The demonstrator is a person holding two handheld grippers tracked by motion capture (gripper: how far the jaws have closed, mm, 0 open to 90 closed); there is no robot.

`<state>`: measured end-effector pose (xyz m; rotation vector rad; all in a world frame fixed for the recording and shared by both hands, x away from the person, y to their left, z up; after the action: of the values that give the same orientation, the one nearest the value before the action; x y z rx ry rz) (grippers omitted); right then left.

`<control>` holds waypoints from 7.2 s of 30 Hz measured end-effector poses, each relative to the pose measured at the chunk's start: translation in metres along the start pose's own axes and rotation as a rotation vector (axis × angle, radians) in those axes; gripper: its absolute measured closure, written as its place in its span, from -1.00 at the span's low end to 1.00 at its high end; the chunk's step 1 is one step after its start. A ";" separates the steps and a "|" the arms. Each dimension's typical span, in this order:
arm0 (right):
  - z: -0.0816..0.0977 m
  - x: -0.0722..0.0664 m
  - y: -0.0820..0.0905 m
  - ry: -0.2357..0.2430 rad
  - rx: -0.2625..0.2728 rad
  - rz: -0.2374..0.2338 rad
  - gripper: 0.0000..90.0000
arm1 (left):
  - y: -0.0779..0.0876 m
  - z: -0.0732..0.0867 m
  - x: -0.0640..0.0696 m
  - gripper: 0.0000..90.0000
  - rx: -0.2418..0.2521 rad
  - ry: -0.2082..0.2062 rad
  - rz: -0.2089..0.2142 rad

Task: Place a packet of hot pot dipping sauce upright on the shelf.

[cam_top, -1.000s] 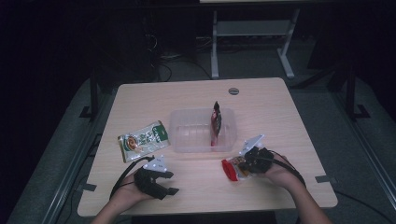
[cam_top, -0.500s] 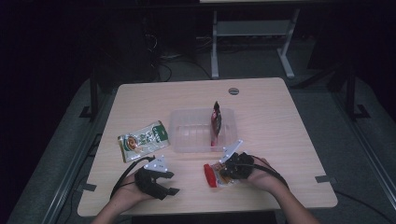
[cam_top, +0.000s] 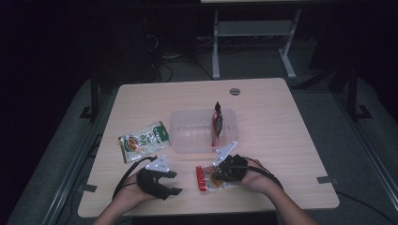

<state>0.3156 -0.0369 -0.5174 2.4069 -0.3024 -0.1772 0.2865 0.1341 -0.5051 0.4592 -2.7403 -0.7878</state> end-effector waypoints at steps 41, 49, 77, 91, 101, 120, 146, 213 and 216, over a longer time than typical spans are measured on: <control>0.067 0.025 0.079 -0.441 0.115 0.178 -0.15 | -0.075 -0.033 -0.005 0.99 -0.079 -0.066 0.088; 0.067 0.024 0.070 -0.463 0.105 0.136 -0.15 | -0.080 -0.028 -0.005 0.99 -0.108 -0.080 0.077; 0.050 0.017 0.041 -0.494 0.156 -0.029 0.17 | -0.081 -0.026 -0.005 1.00 -0.086 -0.057 0.080; 0.033 0.011 0.053 -0.409 0.281 -0.073 0.94 | -0.081 -0.026 -0.006 1.00 -0.083 -0.062 0.082; 0.012 0.004 0.060 -0.385 0.383 -0.114 0.99 | -0.080 -0.029 -0.002 1.00 -0.083 -0.090 0.057; -0.027 -0.010 0.076 -0.326 0.529 -0.155 1.00 | -0.076 -0.044 0.016 0.98 -0.001 -0.098 0.108; -0.046 -0.004 0.107 -0.253 0.567 -0.119 1.00 | 0.011 -0.015 0.002 -0.08 0.031 0.023 0.062; -0.065 0.120 0.143 -0.284 0.551 0.064 0.99 | 0.002 -0.001 0.004 -0.21 -0.009 0.016 0.082; -0.065 0.122 0.140 -0.284 0.548 0.065 0.99 | 0.003 -0.001 0.004 -0.21 -0.011 0.016 0.082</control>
<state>0.4233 -0.1306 -0.3823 2.9066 -0.6256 -0.4586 0.2823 0.1347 -0.5022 0.3466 -2.7195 -0.7754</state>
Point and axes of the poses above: each handheld gripper's, and its own axes: y roughly backward along the jaws, z roughly out of its underside, x roughly to its right, the point moved 9 cm from there along -y, roughly forward along the jaws, and after that the axes turned 13 degrees about x, right-handed, at the moved point
